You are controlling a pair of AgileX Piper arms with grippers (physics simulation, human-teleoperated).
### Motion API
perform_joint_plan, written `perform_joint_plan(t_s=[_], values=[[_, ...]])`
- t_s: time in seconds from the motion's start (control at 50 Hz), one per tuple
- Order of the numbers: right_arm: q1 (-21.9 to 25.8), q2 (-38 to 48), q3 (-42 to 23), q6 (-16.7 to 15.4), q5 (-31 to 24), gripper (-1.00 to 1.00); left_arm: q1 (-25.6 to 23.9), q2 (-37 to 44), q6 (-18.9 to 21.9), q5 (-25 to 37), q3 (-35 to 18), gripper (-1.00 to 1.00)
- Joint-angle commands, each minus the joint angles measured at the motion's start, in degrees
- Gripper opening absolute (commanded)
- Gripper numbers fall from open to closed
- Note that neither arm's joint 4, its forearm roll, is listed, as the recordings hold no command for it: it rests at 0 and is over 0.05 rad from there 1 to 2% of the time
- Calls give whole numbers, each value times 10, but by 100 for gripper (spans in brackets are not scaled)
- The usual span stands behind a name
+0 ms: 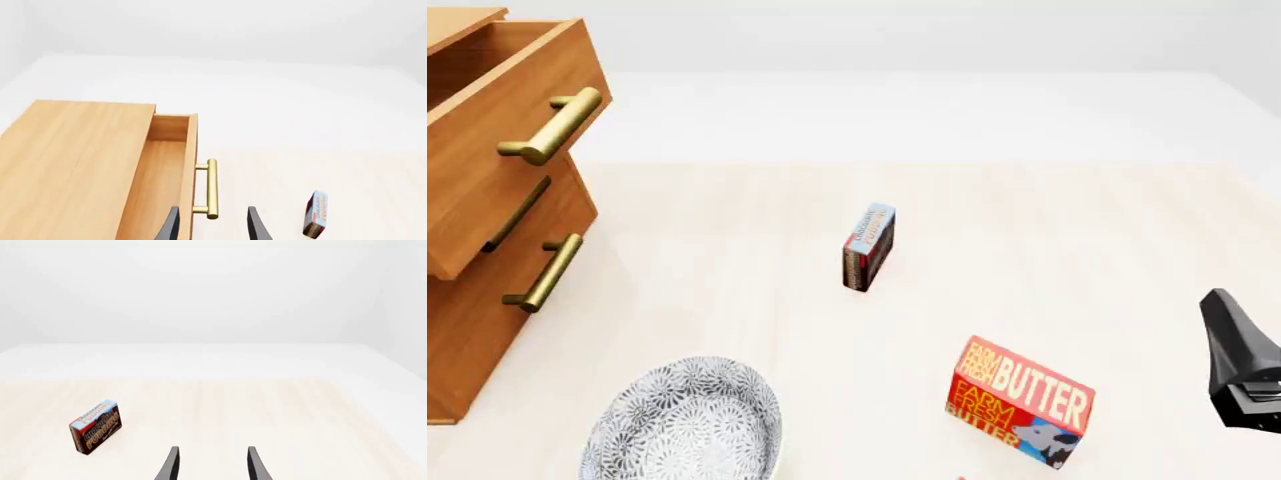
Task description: Put the chocolate pudding in the top drawer of the cabinet and close it.
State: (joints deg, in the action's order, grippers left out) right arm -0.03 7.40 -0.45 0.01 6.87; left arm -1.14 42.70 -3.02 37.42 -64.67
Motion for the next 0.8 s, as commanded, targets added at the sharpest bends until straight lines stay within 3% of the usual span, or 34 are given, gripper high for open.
perform_joint_plan(t_s=[0.02, 0.2, 0.8], values=[[0, 0, 0, 0, 0, 100, 12, 27, 3, 36, -30, 100], [0, 0, 0, 0, 0, 100, 11, 51, 12, 56, -62, 100], [0, 0, 0, 0, 0, 100, 42, 124, 20, 95, -75, 100]])
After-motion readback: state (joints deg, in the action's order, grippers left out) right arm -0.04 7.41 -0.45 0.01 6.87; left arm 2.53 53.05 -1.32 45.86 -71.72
